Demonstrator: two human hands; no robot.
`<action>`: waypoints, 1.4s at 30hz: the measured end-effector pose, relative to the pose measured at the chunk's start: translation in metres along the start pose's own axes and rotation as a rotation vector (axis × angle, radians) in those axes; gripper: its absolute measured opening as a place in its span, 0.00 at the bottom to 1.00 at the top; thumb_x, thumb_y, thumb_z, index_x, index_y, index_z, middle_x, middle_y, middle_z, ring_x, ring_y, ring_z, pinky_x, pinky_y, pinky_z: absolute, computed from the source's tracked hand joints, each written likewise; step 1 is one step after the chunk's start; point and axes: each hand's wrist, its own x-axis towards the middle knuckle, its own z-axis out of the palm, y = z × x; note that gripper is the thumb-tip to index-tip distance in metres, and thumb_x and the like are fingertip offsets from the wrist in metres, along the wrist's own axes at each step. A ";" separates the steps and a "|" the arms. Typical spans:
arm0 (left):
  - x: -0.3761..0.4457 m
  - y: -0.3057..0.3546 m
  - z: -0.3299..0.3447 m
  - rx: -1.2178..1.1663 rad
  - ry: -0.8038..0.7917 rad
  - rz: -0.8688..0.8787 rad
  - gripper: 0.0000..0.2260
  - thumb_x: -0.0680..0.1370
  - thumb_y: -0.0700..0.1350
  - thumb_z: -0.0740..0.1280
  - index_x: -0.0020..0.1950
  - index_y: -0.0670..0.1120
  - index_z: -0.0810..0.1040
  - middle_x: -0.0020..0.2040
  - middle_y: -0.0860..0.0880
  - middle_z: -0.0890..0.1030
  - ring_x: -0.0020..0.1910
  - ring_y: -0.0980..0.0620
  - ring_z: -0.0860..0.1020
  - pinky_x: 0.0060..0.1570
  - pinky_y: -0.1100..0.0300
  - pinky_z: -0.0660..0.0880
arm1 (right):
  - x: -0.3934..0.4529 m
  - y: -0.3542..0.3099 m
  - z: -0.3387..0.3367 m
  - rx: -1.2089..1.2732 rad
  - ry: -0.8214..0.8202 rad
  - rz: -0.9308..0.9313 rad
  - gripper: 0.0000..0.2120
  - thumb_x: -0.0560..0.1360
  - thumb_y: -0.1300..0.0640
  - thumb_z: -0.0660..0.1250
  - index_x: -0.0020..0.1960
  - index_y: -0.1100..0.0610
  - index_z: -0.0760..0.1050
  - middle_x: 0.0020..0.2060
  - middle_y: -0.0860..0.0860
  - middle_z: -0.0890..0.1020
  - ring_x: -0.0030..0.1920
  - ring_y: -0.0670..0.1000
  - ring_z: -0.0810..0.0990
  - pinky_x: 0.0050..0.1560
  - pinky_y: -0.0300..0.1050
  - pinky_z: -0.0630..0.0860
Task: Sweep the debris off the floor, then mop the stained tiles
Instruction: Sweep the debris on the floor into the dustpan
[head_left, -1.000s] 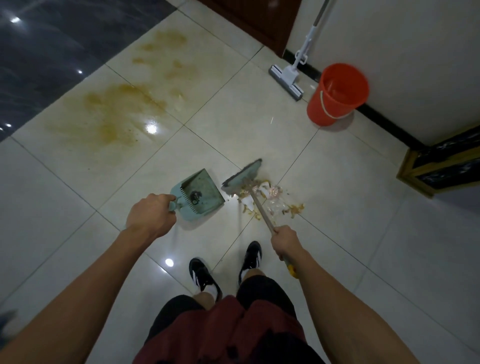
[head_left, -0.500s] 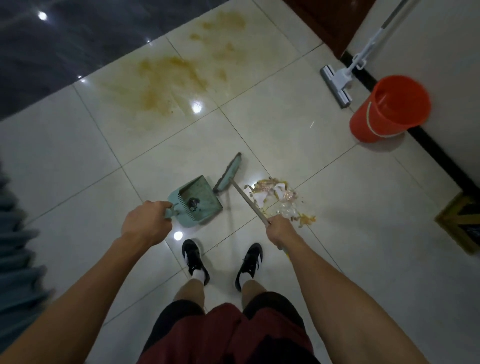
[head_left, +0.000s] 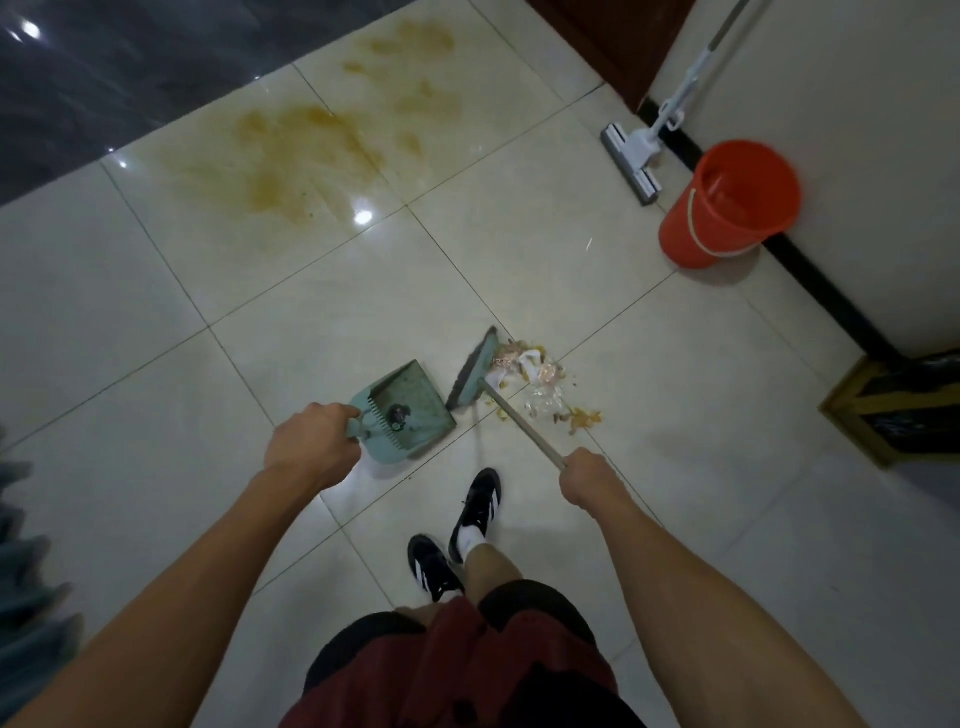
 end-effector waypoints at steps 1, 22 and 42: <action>-0.004 0.000 0.004 -0.009 0.001 0.003 0.17 0.73 0.47 0.65 0.61 0.57 0.81 0.41 0.50 0.80 0.37 0.48 0.80 0.41 0.53 0.82 | -0.005 0.005 0.002 -0.016 0.016 0.001 0.14 0.80 0.59 0.60 0.64 0.59 0.75 0.55 0.57 0.80 0.52 0.57 0.82 0.51 0.49 0.80; -0.070 0.002 0.007 0.052 0.068 0.149 0.19 0.72 0.45 0.63 0.61 0.55 0.81 0.46 0.47 0.82 0.42 0.44 0.80 0.38 0.57 0.75 | -0.090 0.021 0.036 0.282 0.155 0.095 0.11 0.77 0.64 0.63 0.58 0.62 0.77 0.38 0.55 0.76 0.32 0.55 0.80 0.29 0.45 0.81; -0.061 0.110 -0.002 0.090 0.087 0.270 0.16 0.71 0.48 0.64 0.56 0.55 0.83 0.40 0.49 0.81 0.36 0.47 0.79 0.40 0.52 0.82 | -0.077 0.112 0.024 0.799 0.075 0.261 0.09 0.77 0.68 0.59 0.56 0.66 0.72 0.47 0.63 0.79 0.27 0.56 0.79 0.25 0.46 0.75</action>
